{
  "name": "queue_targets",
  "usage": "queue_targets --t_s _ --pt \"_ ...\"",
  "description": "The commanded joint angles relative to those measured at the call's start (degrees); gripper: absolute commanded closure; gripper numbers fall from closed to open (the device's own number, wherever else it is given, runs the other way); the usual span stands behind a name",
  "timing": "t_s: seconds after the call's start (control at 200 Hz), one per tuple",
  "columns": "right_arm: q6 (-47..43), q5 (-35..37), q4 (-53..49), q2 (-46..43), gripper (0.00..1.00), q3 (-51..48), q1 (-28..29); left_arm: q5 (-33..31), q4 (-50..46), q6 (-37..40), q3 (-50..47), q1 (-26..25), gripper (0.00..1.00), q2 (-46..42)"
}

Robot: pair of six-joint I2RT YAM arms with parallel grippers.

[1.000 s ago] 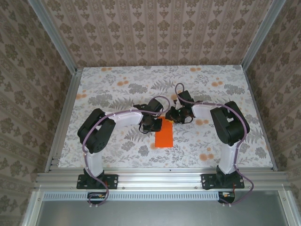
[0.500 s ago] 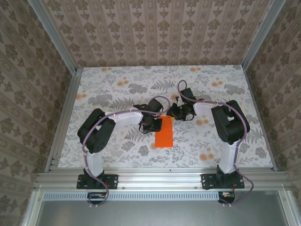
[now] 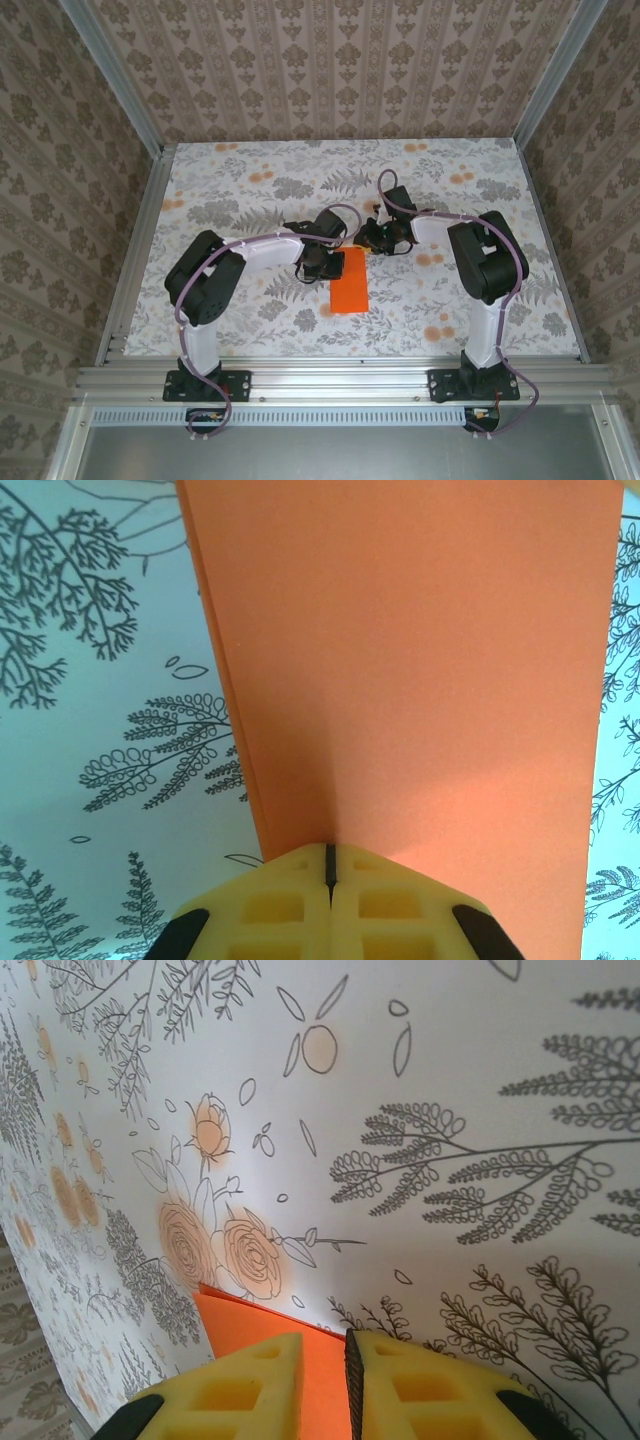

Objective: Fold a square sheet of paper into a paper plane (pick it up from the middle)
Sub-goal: Fold the square sheet of paper in half at the center of the table.

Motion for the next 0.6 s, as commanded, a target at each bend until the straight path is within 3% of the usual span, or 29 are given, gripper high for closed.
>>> queue_targets --t_s 0.0,0.205,0.41,0.595 --pt "0.40 -0.69 0.07 -0.56 0.79 0.63 0.04 -1.28 -3.14 1.10 0.86 -0.40 1.00 0.90" --pt "1.63 1.62 2.11 3.70 0.81 -2.95 -0.03 -1.18 -3.40 1.22 1.25 -0.41 1.00 0.92" --pt "-0.06 0.10 -0.66 -1.11 0.80 -1.26 -0.26 -0.81 -3.55 1.16 2.12 -0.41 1.00 -0.54" --pt "-3.10 -1.51 -6.39 -9.40 0.79 1.28 -1.22 -1.48 -4.63 1.17 5.57 0.19 0.82 -5.30"
